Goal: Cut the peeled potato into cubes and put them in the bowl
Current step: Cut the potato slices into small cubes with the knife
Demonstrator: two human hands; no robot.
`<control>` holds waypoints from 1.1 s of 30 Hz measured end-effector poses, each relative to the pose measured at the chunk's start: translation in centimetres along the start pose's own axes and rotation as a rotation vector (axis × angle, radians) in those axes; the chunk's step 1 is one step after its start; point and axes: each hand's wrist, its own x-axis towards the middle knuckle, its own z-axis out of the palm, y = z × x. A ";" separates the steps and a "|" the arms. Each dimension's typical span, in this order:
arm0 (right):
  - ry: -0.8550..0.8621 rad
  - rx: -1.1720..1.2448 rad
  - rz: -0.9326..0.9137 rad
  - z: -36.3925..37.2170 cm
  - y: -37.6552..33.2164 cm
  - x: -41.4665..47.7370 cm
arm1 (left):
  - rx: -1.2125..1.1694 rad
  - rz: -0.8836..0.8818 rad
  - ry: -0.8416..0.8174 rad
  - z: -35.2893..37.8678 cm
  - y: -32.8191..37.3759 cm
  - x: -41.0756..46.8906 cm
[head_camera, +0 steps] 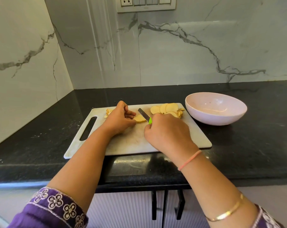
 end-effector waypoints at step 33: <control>-0.043 -0.127 -0.130 1.0 -2.3 -2.5 | 0.070 0.034 0.045 0.0 -0.4 0.4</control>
